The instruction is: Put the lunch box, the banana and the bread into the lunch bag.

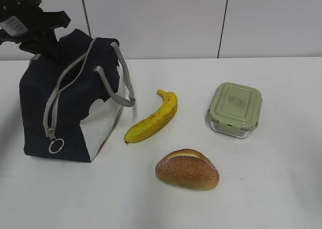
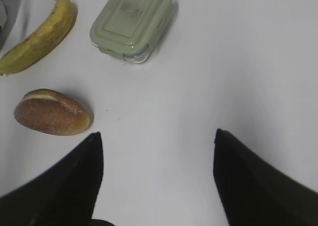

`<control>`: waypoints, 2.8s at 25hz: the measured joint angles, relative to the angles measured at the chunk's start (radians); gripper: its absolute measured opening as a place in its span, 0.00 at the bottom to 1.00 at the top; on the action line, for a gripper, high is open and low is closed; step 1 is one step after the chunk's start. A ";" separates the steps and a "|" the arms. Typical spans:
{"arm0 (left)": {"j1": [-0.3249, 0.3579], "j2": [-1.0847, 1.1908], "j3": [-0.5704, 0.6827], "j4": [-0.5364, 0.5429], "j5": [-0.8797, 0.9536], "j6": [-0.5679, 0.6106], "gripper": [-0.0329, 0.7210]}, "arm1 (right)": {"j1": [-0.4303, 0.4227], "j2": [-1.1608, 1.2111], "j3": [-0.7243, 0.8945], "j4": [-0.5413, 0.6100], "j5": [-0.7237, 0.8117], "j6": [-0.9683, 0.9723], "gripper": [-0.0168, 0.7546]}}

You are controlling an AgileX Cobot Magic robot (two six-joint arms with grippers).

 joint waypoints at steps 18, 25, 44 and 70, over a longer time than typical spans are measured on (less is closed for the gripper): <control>0.000 0.000 0.000 -0.001 0.001 0.000 0.04 | -0.002 0.780 -0.297 0.447 -0.138 -0.118 0.69; 0.000 0.000 0.000 -0.001 0.003 0.000 0.04 | -0.111 0.941 -0.341 0.692 -0.116 -0.351 0.69; 0.000 0.000 0.000 -0.001 0.003 0.000 0.04 | -0.306 1.420 -0.526 1.004 0.023 -0.796 0.80; 0.000 0.000 0.000 -0.001 0.005 0.000 0.04 | -0.306 1.645 -0.572 1.237 0.105 -1.039 0.62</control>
